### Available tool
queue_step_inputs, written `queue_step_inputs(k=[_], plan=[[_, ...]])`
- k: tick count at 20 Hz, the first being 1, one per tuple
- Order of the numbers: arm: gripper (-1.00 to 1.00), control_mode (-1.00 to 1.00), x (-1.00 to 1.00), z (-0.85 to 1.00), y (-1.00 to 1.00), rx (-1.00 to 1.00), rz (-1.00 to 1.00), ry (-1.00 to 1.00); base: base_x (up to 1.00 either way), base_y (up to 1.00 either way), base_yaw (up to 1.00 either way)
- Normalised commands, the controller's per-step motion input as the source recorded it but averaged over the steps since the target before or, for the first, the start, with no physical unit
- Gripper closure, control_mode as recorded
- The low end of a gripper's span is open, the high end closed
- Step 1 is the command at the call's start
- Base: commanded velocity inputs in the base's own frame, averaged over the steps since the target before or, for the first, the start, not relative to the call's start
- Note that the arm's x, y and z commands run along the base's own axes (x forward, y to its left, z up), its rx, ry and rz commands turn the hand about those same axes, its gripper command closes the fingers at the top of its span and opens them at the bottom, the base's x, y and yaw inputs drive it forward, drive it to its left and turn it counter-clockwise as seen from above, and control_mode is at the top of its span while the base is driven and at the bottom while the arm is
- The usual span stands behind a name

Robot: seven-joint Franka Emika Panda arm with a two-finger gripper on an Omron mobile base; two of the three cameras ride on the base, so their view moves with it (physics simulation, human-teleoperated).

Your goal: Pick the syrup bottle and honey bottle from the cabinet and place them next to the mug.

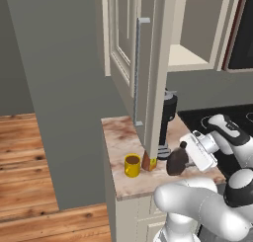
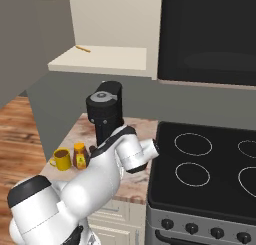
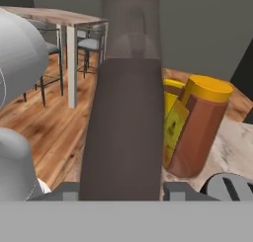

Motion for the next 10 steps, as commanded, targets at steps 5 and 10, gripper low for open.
queue_step_inputs(k=[5, 10], plan=[[1.0, -1.0, 0.02, -0.02, 0.0, 0.0, 0.0, -0.09, 0.0, 0.0, 0.0], [1.0, -1.0, 0.03, 0.0, 0.0, 0.0, 0.0, -0.1, 0.0, 0.0, 0.0]])
